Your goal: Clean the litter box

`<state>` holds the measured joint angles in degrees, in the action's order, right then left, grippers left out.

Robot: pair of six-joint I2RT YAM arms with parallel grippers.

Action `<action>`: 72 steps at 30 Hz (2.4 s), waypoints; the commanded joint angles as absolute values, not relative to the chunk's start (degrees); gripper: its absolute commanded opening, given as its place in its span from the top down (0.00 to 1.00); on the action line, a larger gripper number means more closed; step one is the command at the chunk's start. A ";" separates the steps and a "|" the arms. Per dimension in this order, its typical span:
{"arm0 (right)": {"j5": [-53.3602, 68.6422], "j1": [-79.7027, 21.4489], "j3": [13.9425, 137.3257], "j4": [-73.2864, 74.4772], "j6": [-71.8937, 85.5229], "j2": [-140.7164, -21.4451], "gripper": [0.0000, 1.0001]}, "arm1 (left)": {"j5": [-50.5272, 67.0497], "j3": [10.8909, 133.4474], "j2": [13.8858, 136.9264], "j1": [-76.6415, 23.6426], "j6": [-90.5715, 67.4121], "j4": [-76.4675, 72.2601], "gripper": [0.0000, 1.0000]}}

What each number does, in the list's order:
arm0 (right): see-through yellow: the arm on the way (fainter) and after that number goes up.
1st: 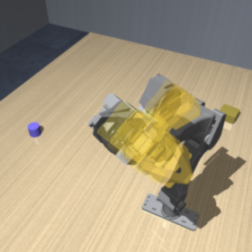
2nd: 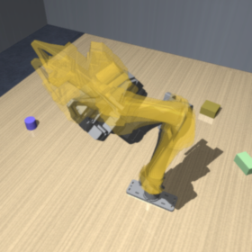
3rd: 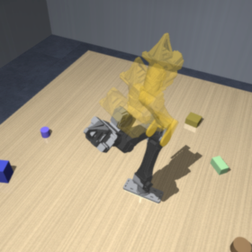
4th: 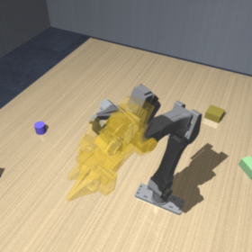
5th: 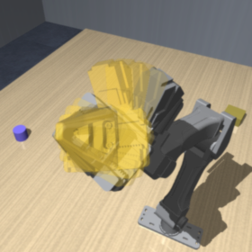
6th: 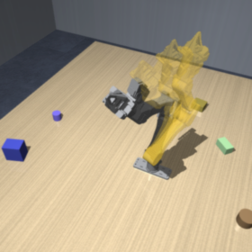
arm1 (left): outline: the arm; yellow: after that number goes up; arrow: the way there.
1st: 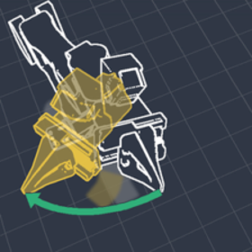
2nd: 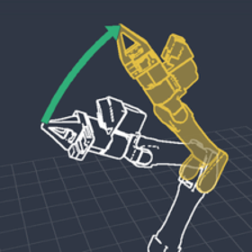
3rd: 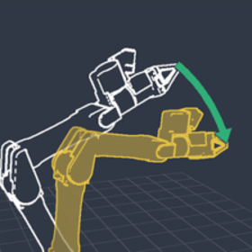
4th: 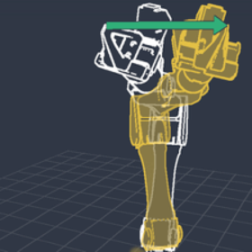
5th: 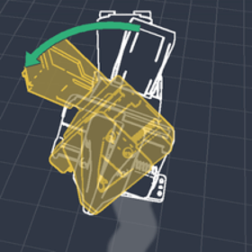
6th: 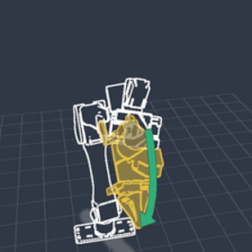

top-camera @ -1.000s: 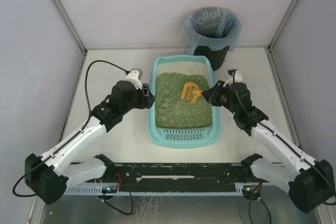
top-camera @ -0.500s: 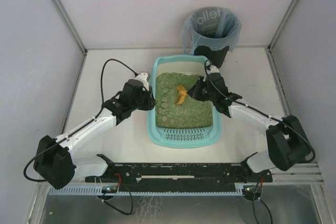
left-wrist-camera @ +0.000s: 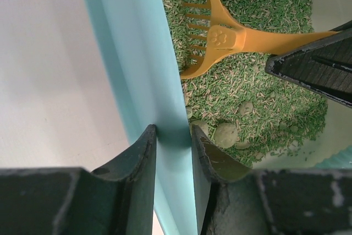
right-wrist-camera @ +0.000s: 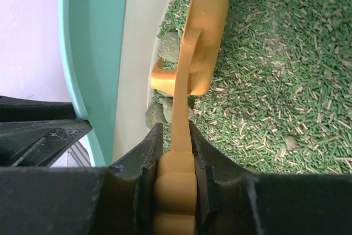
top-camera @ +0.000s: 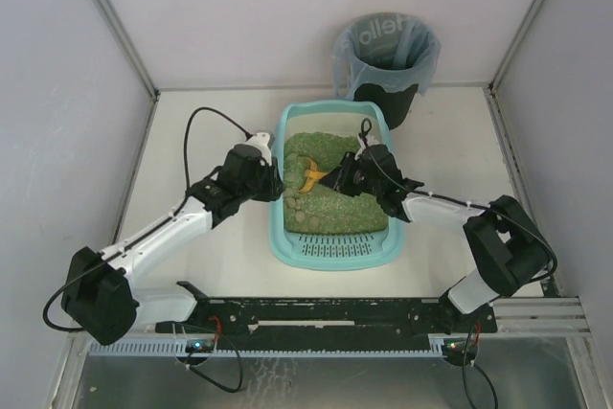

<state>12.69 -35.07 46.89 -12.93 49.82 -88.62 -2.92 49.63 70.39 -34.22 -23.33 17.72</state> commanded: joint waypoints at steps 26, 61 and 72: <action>20.10 -19.81 25.24 -23.55 56.84 -54.95 1.00 | -8.08 56.66 48.66 -31.90 -18.29 24.31 0.28; 38.07 -6.18 14.48 -34.39 76.45 -52.69 1.00 | -3.84 45.00 42.73 -28.13 -17.75 -1.00 0.05; 41.66 -9.92 17.65 -37.24 74.90 -56.31 1.00 | 12.24 51.35 48.39 -28.48 -4.72 0.19 0.09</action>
<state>40.47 -7.64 15.22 -32.32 75.02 -55.40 3.68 46.41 47.00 -28.45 -12.08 2.42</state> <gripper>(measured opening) 0.197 0.914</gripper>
